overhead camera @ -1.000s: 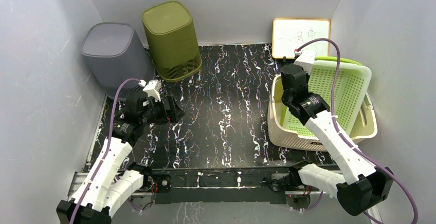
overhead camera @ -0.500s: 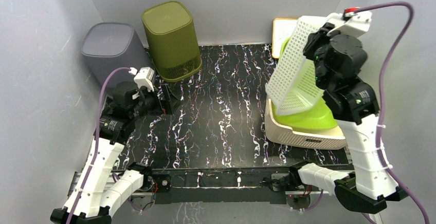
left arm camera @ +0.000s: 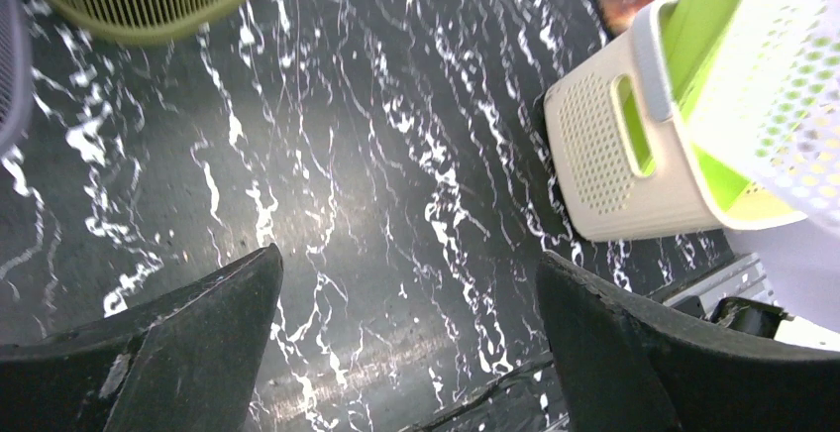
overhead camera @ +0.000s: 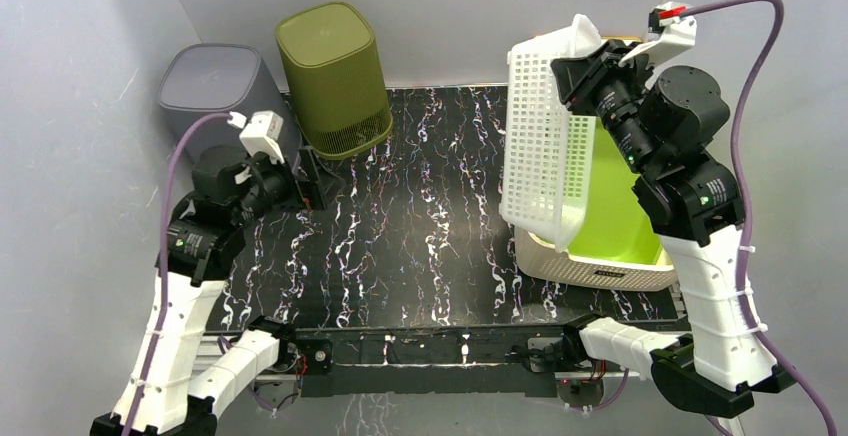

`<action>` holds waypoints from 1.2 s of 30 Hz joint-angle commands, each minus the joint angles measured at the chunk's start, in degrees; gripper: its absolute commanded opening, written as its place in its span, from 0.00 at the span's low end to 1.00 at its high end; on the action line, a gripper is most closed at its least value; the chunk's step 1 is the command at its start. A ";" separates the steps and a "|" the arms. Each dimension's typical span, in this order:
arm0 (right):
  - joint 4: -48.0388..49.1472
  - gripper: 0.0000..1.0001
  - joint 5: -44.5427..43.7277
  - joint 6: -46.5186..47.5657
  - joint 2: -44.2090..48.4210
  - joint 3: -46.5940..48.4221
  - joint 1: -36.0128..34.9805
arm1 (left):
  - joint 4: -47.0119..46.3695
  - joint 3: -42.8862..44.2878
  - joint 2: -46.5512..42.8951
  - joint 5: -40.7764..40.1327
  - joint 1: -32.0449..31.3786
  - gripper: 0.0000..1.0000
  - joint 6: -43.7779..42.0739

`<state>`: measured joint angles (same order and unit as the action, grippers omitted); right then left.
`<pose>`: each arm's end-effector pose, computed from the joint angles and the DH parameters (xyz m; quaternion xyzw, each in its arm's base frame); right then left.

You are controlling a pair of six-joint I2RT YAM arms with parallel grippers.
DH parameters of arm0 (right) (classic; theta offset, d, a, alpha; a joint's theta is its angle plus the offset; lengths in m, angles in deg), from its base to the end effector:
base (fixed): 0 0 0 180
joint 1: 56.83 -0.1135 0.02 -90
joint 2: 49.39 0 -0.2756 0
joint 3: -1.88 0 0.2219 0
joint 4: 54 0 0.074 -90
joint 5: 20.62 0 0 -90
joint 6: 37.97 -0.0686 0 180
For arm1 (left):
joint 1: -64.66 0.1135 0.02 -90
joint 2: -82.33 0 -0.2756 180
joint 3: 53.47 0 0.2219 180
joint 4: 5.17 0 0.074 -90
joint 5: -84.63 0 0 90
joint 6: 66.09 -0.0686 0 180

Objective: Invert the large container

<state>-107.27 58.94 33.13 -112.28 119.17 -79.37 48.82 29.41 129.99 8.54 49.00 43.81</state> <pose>0.1572 0.0518 0.5420 0.0428 0.6989 0.1920 0.6876 0.1388 -0.0560 0.3999 0.0406 0.8090 -0.2703 0.5204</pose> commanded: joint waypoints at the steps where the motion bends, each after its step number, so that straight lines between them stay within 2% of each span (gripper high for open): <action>1: 11.21 0.00 10.68 -2.75 -0.30 3.73 -0.04 | 2.52 9.32 0.71 -1.97 -0.12 0.98 -1.59; 10: 18.41 0.00 22.51 -9.18 -4.28 9.01 -0.04 | 4.66 25.36 3.86 -5.05 -0.08 0.98 -2.23; 15: 22.89 0.00 26.99 -12.41 -5.41 9.89 -0.03 | 4.03 26.80 2.79 -5.81 -0.07 0.98 -1.34; 22: 39.85 0.00 36.71 -23.93 -5.18 -9.27 -0.67 | 5.06 30.82 3.94 -5.80 -0.08 0.98 -1.11; 28: 45.57 0.00 35.18 -23.94 -8.70 -16.94 -7.73 | 6.40 34.84 6.20 -5.38 -0.08 0.98 -1.53; 32: 47.24 0.00 31.73 -21.81 -12.11 -19.47 -15.19 | 5.87 33.89 6.34 -5.49 -0.07 0.99 -1.24; 36: 54.28 0.00 31.55 -25.46 -14.02 -24.22 -18.72 | 4.95 31.53 5.53 -5.69 -0.14 0.98 -0.59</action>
<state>-68.94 91.40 11.26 -127.58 96.31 -95.02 54.29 62.22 135.76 2.90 49.00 42.68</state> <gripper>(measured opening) 0.140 0.983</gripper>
